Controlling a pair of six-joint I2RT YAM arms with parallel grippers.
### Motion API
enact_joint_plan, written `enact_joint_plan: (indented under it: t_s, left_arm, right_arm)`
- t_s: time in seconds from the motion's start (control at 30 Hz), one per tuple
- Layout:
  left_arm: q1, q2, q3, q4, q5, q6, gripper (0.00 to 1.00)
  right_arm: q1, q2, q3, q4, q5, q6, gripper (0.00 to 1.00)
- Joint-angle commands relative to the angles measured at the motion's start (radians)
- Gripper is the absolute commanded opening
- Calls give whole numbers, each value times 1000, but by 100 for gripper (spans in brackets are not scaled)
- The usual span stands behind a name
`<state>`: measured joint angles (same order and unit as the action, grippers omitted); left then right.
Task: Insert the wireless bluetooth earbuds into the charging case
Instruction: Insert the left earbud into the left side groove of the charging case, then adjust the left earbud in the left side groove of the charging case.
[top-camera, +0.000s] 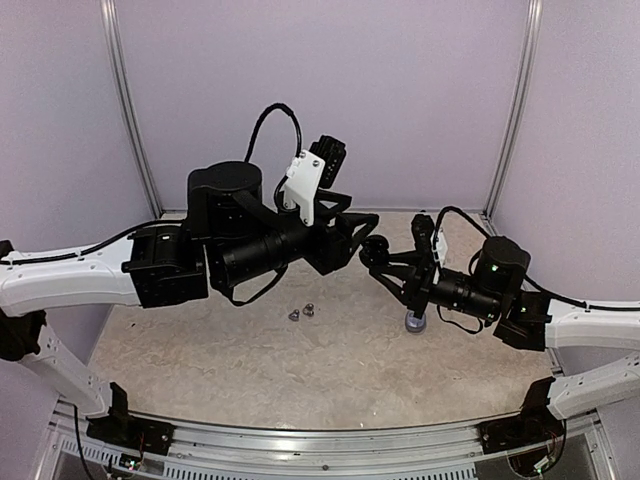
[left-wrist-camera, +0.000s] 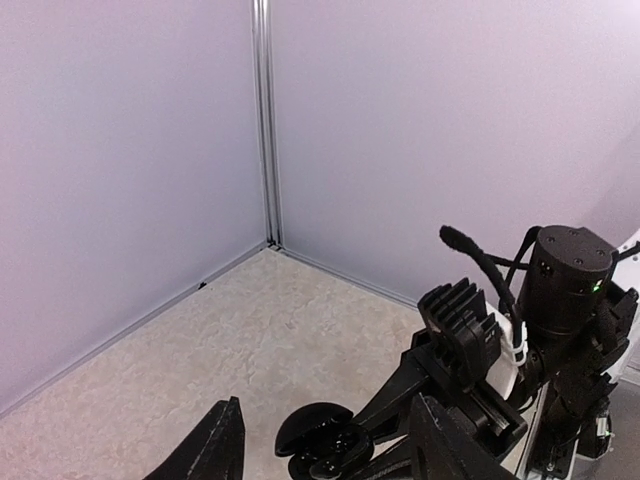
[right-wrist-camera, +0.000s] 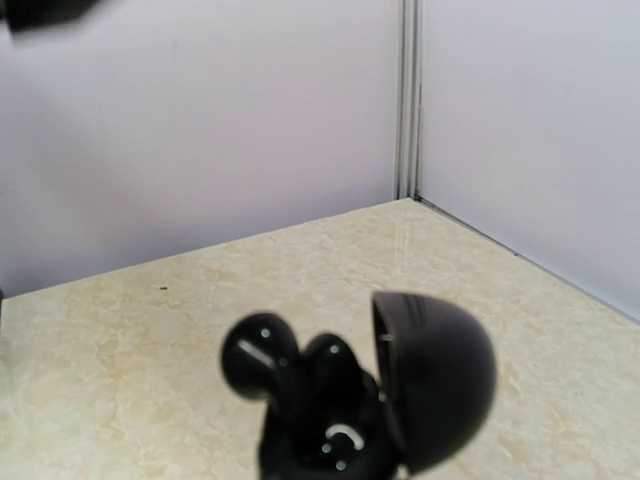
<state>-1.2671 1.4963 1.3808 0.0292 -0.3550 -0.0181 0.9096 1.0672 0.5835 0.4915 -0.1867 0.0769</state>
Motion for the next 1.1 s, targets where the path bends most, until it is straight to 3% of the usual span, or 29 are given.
enact_joint_plan:
  t_s: [0.0, 0.17, 0.33, 0.57, 1.07]
  left_arm:
    - [31, -77, -20, 9, 61, 12, 55]
    - [88, -123, -69, -67, 183, 14, 44]
    - [116, -170, -102, -151, 369, 143, 41]
    - [110, -197, -110, -251, 454, 308, 54]
    - [68, -150, -103, -268, 521, 336, 64]
  right_arm:
    - [11, -26, -13, 27, -24, 14, 0]
    - [11, -42, -9, 23, -104, 5, 0]
    - [11, -49, 0, 9, -233, 3, 0]
    - [10, -35, 11, -2, -361, 10, 0]
    - [11, 8, 38, -14, -451, 12, 0]
